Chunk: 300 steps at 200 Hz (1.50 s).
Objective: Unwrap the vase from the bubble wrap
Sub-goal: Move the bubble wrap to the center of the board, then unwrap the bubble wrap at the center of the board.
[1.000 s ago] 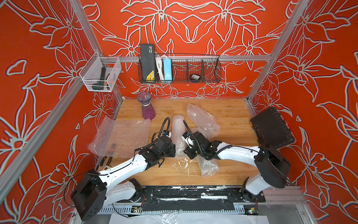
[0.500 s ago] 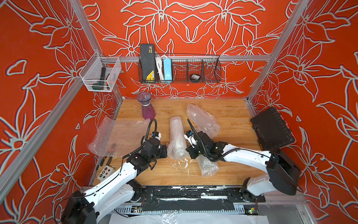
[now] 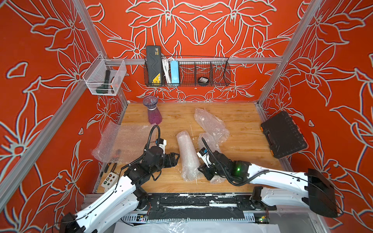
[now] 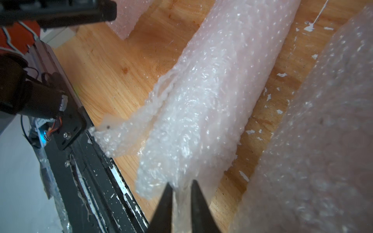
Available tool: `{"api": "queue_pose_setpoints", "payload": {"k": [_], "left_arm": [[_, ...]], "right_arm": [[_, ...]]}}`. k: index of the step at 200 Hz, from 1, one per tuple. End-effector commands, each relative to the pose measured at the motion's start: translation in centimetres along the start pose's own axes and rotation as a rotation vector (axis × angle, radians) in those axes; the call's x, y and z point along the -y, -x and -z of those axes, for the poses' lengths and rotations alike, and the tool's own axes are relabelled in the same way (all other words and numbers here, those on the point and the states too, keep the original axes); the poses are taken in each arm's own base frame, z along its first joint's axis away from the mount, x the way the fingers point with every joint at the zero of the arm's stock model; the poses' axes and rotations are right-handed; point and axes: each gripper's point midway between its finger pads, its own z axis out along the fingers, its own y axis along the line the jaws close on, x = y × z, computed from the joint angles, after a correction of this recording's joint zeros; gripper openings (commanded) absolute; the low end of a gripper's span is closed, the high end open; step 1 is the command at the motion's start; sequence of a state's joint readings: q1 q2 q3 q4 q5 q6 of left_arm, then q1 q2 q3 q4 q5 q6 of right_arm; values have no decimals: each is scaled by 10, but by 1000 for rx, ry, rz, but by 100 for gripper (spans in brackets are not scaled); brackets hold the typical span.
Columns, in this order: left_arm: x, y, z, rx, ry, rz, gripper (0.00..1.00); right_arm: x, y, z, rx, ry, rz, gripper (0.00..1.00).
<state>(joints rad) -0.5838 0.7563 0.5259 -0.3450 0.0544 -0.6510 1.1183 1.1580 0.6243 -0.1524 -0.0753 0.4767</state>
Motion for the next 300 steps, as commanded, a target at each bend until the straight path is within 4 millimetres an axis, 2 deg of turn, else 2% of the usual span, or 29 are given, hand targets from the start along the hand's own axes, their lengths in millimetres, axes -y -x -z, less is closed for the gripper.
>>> {"api": "queue_pose_setpoints", "payload": {"k": [1, 21, 27, 39, 66, 88, 110, 161, 210, 225, 244, 269, 285, 300], "left_arm": [[16, 21, -7, 20, -2, -75, 77], [28, 38, -23, 29, 0, -107, 77], [28, 38, -35, 3, 16, -116, 77], [31, 47, -47, 4, 32, -128, 76], [23, 60, -73, -14, 72, -130, 75], [18, 64, -88, -37, 91, -132, 74], [12, 65, -97, -53, 96, -122, 70], [13, 66, -105, -67, 87, -137, 68], [3, 62, -111, -81, 108, -122, 55], [0, 60, -111, -80, 117, -118, 52], [-2, 59, -111, -78, 124, -116, 41], [-5, 56, -110, -84, 125, -111, 30], [-6, 55, -110, -90, 127, -104, 34], [-4, 55, -109, -87, 119, -97, 50]], "right_arm": [[2, 13, 10, 18, -48, 13, 36], [4, 30, 20, 49, -88, 41, 58], [8, 37, 23, 57, -109, 45, 65], [13, 46, 23, 54, -122, 40, 73], [22, 71, 14, 75, -87, 17, 78], [29, 86, -5, 53, -19, -16, 78], [34, 93, -26, 22, 2, -13, 77], [51, 92, -56, -26, 24, -55, 74], [58, 91, -73, -40, 39, -79, 62], [58, 91, -76, -41, 43, -82, 50], [59, 91, -77, -37, 44, -82, 35], [60, 90, -78, -32, 45, -86, 28], [59, 89, -79, -31, 49, -87, 26], [59, 88, -79, -30, 50, -90, 25]]}}
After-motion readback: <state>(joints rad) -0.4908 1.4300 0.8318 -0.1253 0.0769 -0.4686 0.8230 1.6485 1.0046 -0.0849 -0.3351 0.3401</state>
